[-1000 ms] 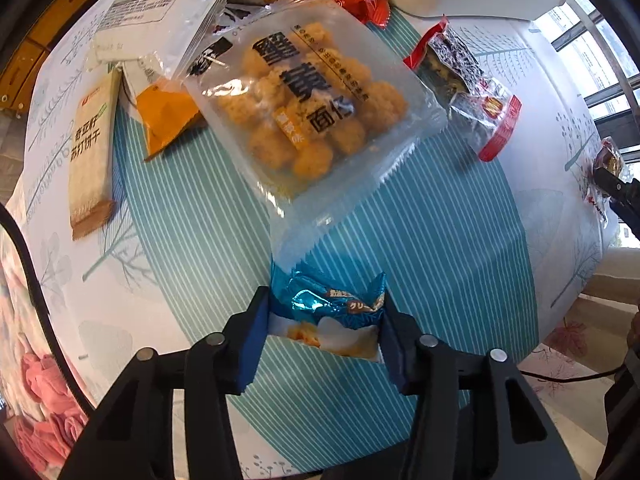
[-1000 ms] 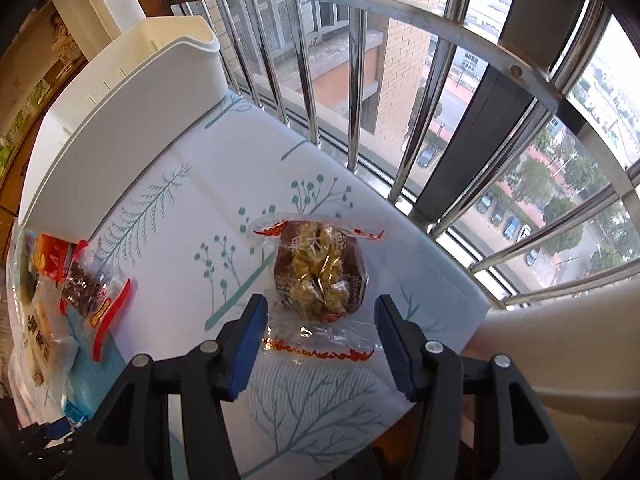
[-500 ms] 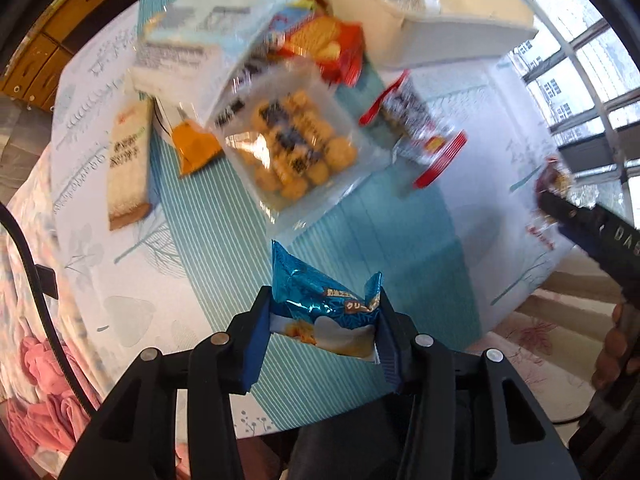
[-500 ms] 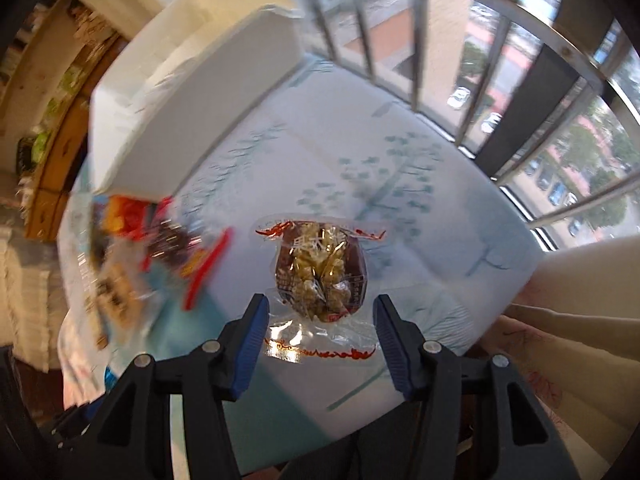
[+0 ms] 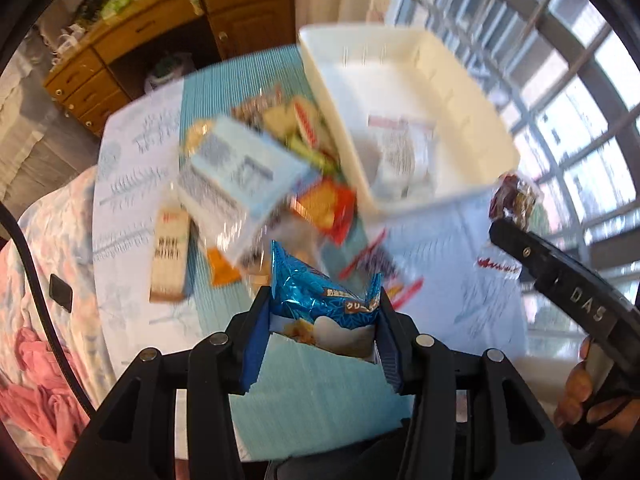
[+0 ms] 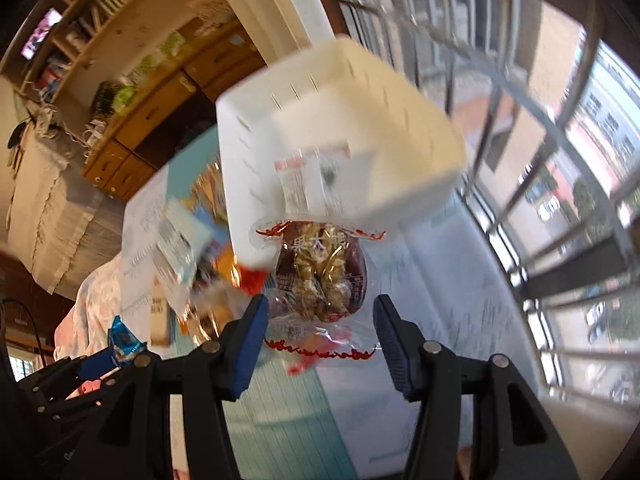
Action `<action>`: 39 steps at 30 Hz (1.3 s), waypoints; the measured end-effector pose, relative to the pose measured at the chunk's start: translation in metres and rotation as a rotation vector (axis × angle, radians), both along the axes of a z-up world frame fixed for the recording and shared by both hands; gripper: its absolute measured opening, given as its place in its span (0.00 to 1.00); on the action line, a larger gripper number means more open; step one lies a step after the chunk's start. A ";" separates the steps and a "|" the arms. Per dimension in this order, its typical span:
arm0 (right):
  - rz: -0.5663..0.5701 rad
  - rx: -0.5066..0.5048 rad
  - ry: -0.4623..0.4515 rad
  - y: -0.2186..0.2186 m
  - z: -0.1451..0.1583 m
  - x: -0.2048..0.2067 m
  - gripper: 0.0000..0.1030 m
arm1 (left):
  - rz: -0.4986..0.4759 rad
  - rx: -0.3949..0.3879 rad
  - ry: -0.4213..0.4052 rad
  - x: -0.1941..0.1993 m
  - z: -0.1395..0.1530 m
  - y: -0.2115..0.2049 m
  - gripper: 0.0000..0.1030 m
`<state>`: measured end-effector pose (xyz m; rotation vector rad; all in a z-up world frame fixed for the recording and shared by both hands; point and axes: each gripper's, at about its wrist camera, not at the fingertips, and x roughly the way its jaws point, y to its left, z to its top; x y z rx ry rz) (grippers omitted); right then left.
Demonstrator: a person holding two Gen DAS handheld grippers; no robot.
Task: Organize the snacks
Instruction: 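Lift both snacks into the white tray and open both tools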
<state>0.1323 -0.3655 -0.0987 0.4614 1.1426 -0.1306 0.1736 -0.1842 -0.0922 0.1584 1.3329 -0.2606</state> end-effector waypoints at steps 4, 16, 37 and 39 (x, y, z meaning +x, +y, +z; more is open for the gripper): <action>0.043 -0.029 -0.047 -0.010 0.012 0.024 0.53 | 0.028 -0.057 -0.064 0.018 0.018 -0.013 0.46; 0.124 -0.104 -0.216 -0.052 0.023 0.045 0.54 | 0.027 -0.219 -0.194 0.064 0.030 -0.073 0.46; 0.133 -0.019 -0.250 -0.080 0.012 0.056 0.76 | 0.010 -0.257 -0.252 0.073 0.040 -0.101 0.82; 0.127 -0.014 -0.248 -0.078 0.012 0.053 0.76 | 0.022 -0.248 -0.256 0.068 0.041 -0.093 0.82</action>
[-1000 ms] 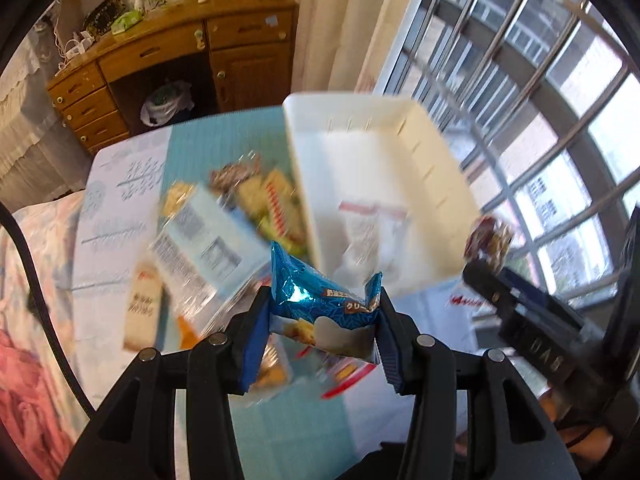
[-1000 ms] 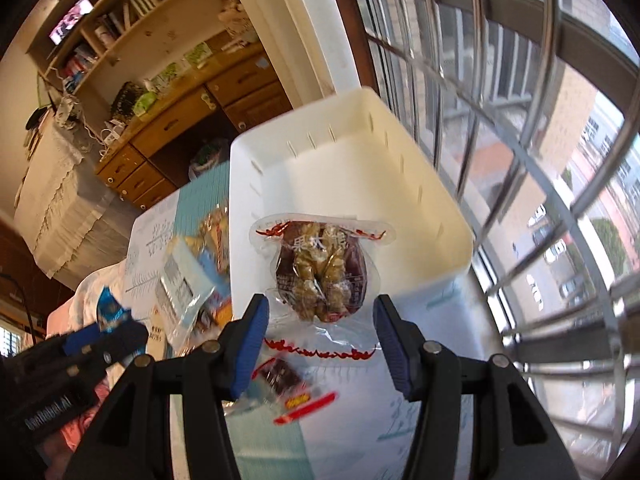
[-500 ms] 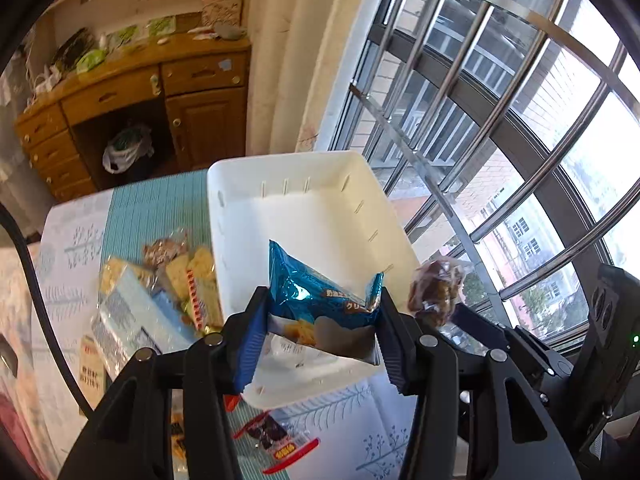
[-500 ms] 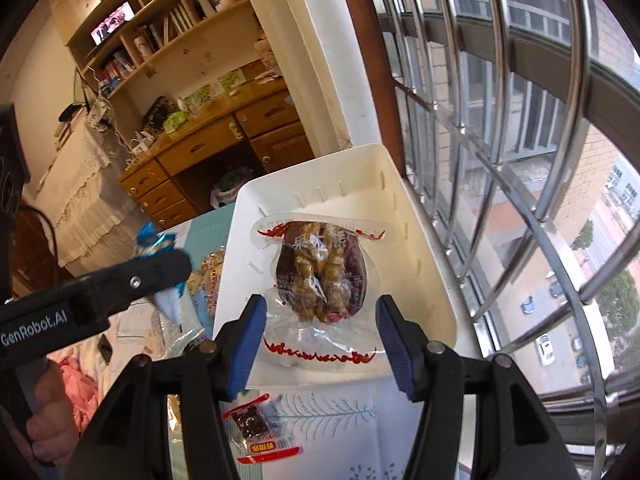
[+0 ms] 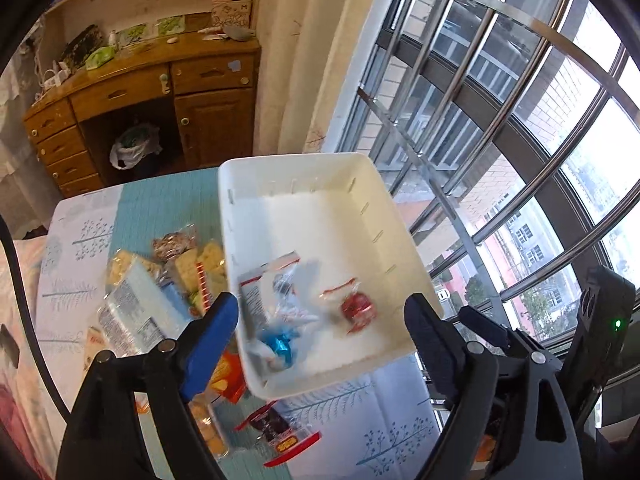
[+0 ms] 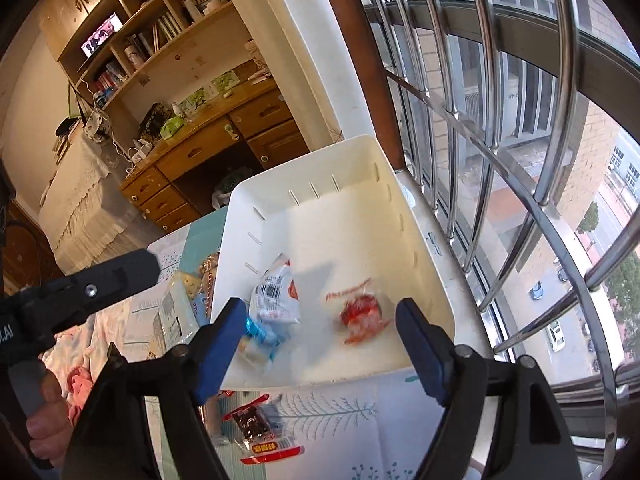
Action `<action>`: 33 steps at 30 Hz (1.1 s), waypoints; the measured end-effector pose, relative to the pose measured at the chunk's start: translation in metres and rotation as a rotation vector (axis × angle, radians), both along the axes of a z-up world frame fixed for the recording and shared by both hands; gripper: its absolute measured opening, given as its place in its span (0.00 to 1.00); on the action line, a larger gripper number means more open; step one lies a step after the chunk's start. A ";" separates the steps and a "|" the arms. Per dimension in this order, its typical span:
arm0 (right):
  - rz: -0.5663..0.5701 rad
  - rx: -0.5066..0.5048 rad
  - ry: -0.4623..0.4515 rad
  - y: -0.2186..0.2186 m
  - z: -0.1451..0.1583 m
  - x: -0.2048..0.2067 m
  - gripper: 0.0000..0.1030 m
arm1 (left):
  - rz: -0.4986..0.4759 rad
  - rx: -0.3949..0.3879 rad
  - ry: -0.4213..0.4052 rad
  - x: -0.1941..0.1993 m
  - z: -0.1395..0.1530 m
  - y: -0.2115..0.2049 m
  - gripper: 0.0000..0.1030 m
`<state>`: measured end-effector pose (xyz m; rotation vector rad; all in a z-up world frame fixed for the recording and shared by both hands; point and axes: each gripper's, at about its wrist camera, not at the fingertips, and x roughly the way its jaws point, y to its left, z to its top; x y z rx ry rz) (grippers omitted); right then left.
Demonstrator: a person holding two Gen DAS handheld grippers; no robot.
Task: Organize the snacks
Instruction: 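Lift both snacks into the white tray and open both tools, then withdraw both tools from the tray toward the remaining snacks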
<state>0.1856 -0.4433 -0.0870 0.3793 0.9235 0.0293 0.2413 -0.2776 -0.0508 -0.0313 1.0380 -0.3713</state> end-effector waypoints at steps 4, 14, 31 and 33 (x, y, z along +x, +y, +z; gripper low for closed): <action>-0.004 0.013 0.004 0.006 -0.001 -0.010 0.76 | 0.039 0.000 -0.002 -0.015 0.003 0.023 0.82; -0.008 0.034 0.058 0.038 -0.007 -0.030 0.76 | 0.156 -0.013 0.020 -0.056 0.002 0.094 0.82; -0.121 -0.017 0.102 0.130 -0.003 -0.076 0.75 | 0.197 -0.004 0.061 -0.085 -0.004 0.236 0.82; -0.146 -0.004 0.111 0.141 -0.005 -0.079 0.76 | 0.186 -0.001 0.065 -0.085 -0.006 0.250 0.82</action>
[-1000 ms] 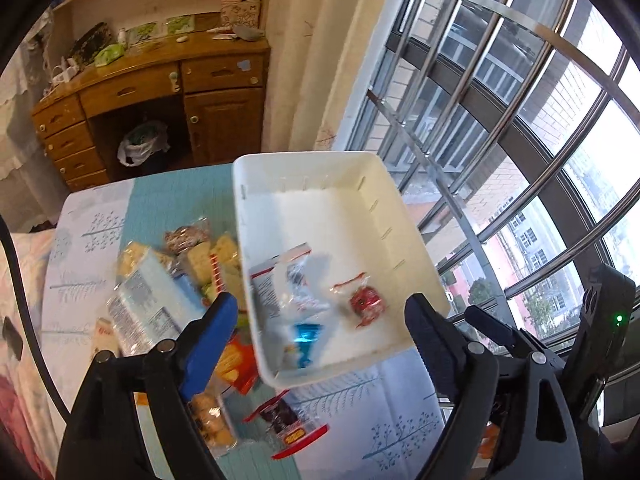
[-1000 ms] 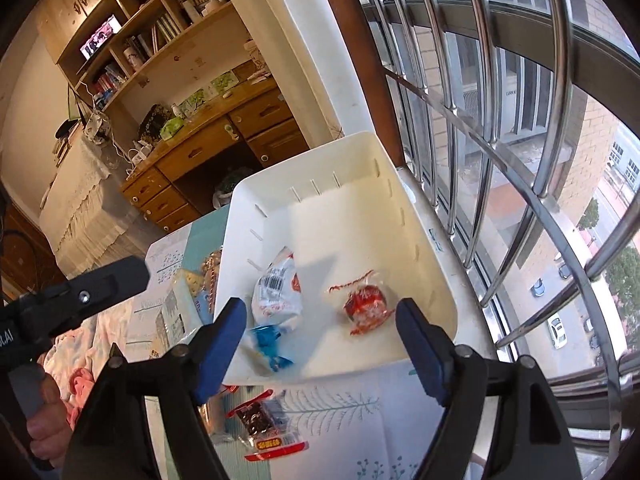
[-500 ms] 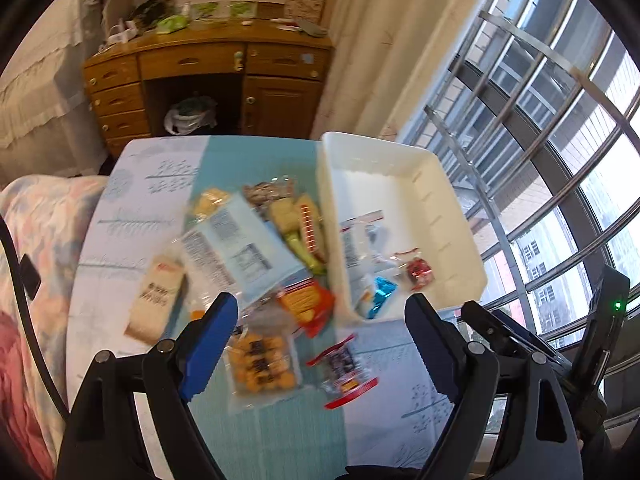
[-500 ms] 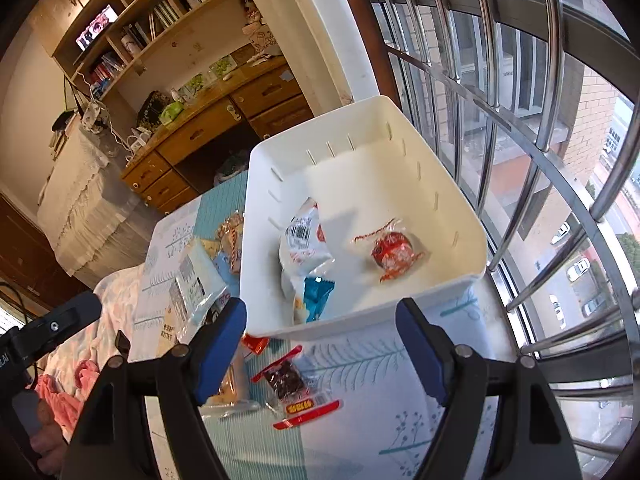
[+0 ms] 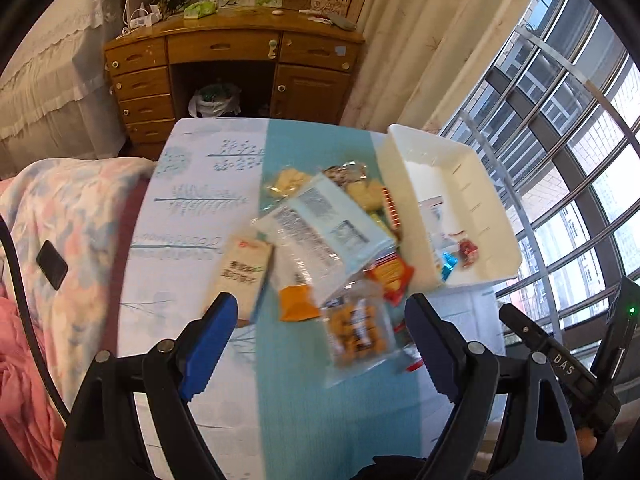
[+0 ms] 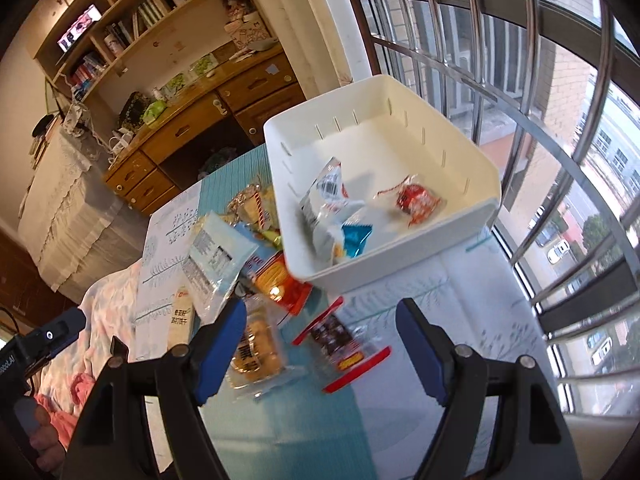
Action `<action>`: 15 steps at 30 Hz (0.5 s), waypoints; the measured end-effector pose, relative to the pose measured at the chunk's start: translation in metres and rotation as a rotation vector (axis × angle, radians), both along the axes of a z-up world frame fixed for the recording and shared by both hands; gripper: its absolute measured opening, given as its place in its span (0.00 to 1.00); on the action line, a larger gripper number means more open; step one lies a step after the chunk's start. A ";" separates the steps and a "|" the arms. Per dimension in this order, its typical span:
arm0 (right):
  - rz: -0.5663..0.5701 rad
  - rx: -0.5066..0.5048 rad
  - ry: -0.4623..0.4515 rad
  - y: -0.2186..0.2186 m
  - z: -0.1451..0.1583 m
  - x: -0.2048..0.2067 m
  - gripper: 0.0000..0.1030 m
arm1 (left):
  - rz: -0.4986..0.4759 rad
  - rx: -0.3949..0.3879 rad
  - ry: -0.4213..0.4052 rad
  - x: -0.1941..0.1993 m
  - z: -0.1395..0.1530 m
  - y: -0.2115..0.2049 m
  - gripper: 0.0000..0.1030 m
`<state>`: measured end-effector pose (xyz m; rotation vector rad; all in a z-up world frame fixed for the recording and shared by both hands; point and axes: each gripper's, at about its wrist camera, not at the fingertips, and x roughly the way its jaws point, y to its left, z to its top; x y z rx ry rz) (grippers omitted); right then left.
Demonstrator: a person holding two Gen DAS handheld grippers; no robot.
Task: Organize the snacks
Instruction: 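Withdraw both tools from the tray toward the remaining snacks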
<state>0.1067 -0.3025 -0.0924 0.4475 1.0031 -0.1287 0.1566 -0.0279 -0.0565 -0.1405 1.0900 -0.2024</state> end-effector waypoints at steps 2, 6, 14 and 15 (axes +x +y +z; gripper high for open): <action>-0.025 0.013 0.015 0.008 -0.004 -0.002 0.75 | -0.017 0.002 0.010 0.001 -0.004 0.017 0.82; -0.081 0.019 0.038 0.028 -0.010 -0.008 0.75 | -0.041 -0.003 0.038 0.006 -0.014 0.045 0.82; -0.217 0.109 0.079 0.047 -0.028 -0.020 0.75 | -0.110 0.011 0.078 0.023 -0.035 0.079 0.82; -0.242 0.137 0.090 0.047 -0.034 -0.023 0.75 | -0.119 0.014 0.083 0.025 -0.038 0.081 0.82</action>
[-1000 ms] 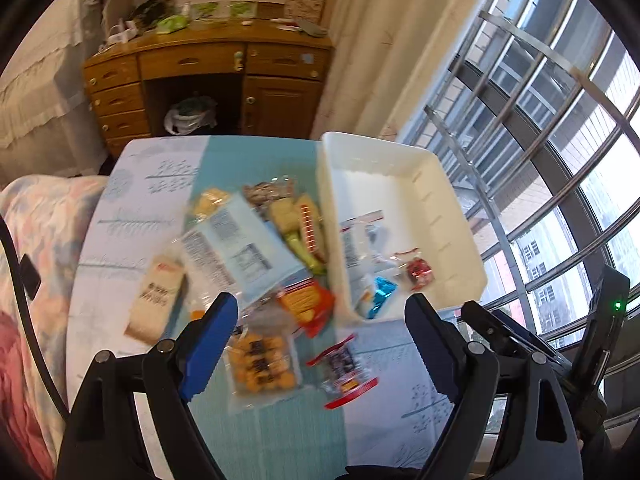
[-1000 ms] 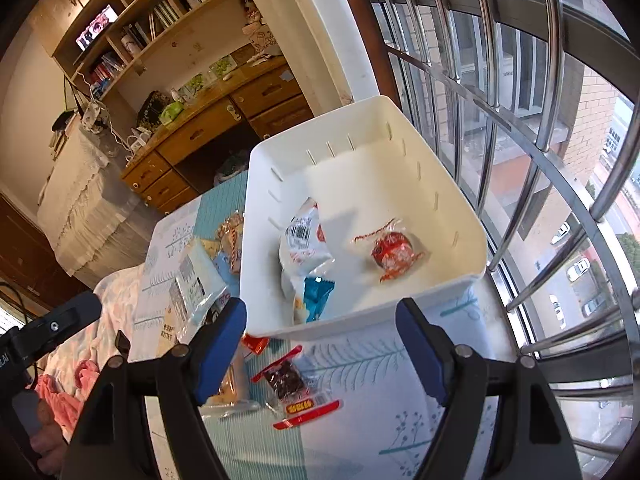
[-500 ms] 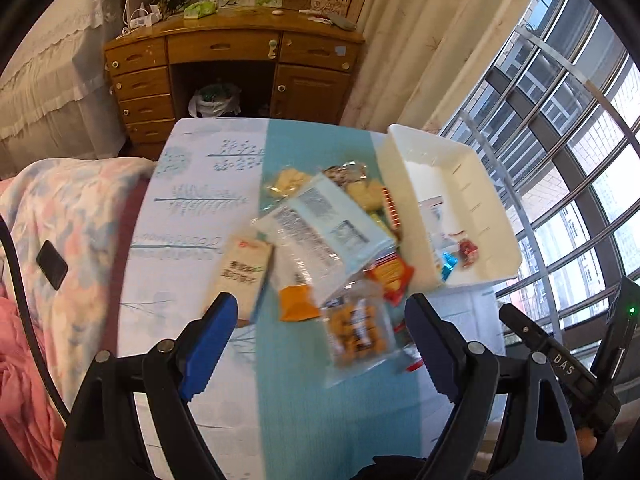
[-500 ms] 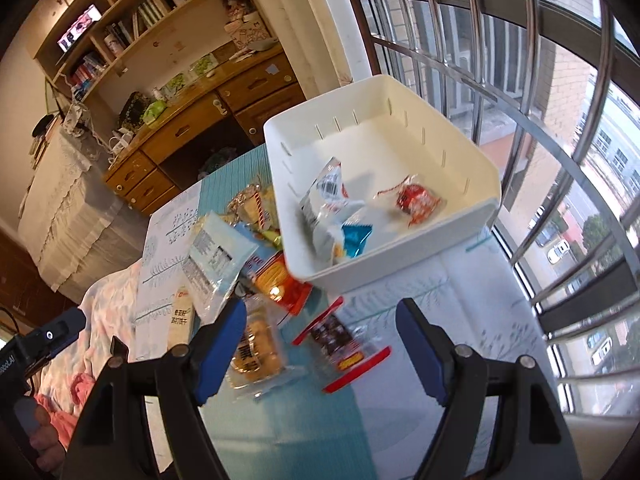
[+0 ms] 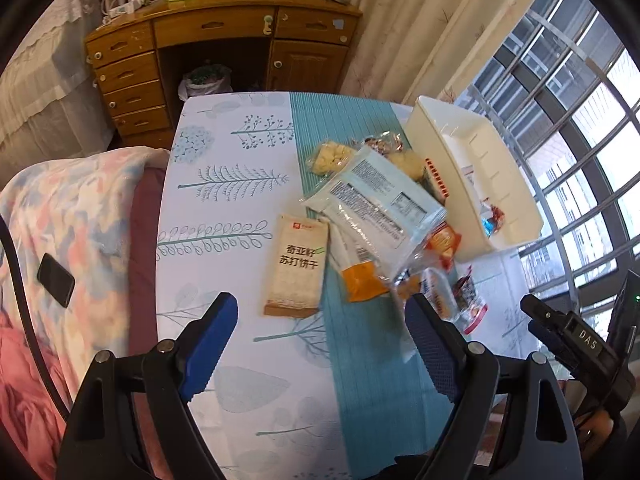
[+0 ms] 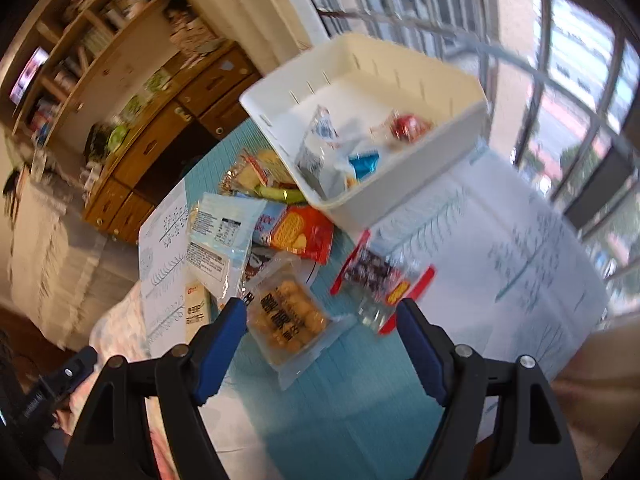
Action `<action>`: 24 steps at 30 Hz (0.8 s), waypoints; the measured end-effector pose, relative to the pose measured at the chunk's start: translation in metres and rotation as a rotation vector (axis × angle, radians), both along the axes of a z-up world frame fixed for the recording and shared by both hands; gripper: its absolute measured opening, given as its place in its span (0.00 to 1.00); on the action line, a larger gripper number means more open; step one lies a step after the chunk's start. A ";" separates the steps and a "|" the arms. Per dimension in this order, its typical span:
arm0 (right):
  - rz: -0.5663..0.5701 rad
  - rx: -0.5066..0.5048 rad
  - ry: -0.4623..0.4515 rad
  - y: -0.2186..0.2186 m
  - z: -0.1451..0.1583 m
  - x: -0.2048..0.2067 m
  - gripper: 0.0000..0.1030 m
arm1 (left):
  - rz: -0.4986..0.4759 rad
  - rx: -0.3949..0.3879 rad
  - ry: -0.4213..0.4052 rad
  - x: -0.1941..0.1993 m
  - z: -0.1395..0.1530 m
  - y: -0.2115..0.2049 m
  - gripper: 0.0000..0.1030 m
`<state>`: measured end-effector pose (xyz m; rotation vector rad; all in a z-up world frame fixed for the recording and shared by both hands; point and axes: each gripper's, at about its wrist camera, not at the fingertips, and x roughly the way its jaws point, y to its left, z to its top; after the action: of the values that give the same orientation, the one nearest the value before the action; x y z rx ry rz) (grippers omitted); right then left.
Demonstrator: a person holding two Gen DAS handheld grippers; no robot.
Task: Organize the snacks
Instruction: 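Withdraw both tools from the tray toward the remaining snacks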
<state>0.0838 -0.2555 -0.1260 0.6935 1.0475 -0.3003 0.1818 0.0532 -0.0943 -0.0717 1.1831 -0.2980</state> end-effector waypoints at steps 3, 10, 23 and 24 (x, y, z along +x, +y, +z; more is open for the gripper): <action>-0.059 0.072 0.038 0.002 -0.015 -0.007 0.75 | -0.010 0.015 0.023 0.008 -0.010 0.004 0.82; -0.127 0.130 0.100 0.000 -0.034 -0.009 0.75 | -0.015 0.051 0.099 0.024 -0.042 0.002 0.82; -0.201 0.193 0.214 -0.029 -0.080 0.018 0.75 | -0.014 0.150 0.261 0.063 -0.109 -0.025 0.82; -0.204 0.193 0.224 -0.032 -0.083 0.021 0.75 | -0.012 0.159 0.268 0.065 -0.113 -0.027 0.82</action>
<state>0.1047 -0.2871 -0.2090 0.9592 1.2320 -0.4655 0.2467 0.0263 -0.2072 0.0359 1.4699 -0.2083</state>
